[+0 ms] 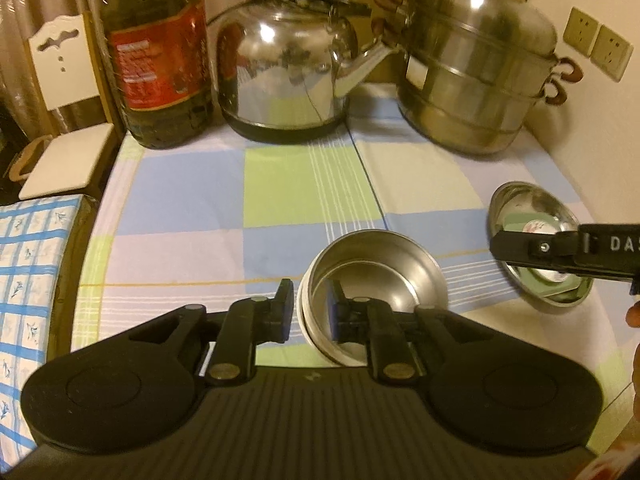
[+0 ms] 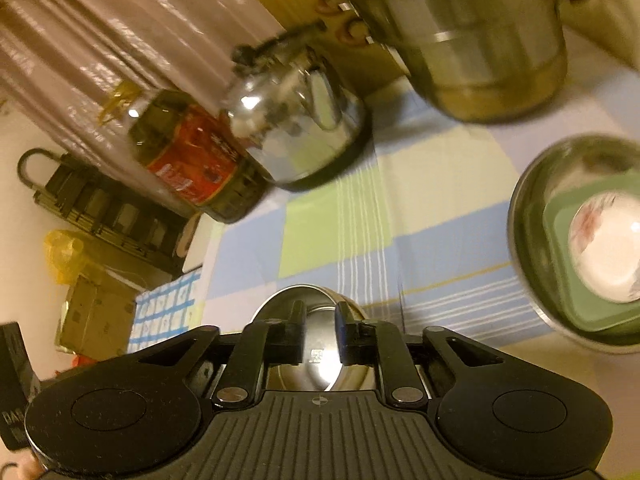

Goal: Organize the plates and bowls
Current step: 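Open both grippers to release the steel bowl on the stack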

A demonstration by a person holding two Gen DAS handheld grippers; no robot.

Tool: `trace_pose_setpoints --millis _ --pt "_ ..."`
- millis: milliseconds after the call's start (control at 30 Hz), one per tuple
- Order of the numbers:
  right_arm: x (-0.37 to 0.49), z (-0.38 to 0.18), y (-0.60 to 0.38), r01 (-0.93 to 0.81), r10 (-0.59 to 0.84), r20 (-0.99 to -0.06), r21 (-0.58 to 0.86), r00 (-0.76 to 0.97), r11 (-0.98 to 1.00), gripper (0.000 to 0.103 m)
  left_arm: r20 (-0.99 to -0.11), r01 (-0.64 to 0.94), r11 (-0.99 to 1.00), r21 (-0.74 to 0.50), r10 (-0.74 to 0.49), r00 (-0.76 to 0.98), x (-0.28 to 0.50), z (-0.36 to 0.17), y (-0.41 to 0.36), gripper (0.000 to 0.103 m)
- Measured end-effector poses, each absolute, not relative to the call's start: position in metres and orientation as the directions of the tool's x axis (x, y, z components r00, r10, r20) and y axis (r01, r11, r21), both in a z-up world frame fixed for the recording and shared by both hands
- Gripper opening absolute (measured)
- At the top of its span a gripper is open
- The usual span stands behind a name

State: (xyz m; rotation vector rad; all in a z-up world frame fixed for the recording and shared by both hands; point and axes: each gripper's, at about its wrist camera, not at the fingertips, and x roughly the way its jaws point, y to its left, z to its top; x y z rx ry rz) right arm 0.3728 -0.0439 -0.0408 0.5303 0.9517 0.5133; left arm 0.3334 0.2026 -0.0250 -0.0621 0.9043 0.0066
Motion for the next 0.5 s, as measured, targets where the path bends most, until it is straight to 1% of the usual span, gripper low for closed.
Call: trace_pose_setpoints --millis 33,100,133,333,500 --pt "0.366 -0.037 -0.046 -0.188 0.619 -0.612 0.62 0.492 0.762 0.033 -0.779 -0.036 0.998 -0.05 -0.016 0.626 0.325 -0.021 0.201 0.018" --pt "0.35 -0.028 -0.053 -0.219 0.621 -0.595 0.608 0.509 0.763 0.043 -0.77 -0.042 0.998 -0.048 -0.01 0.638 0.309 -0.014 0.196 0.019" --pt "0.342 -0.025 -0.057 -0.23 0.62 -0.591 0.602 0.516 0.765 0.045 -0.766 -0.045 0.998 -0.049 -0.009 0.643 0.3 -0.012 0.194 0.02" --pt "0.285 -0.013 -0.08 -0.282 0.613 -0.582 0.561 0.534 0.779 0.049 -0.759 -0.068 0.996 -0.06 -0.001 0.651 0.243 -0.003 0.174 0.021" --pt "0.236 -0.01 -0.097 -0.323 0.59 -0.593 0.501 0.548 0.803 0.049 -0.755 -0.082 0.996 -0.047 0.018 0.656 0.197 -0.001 0.15 0.022"
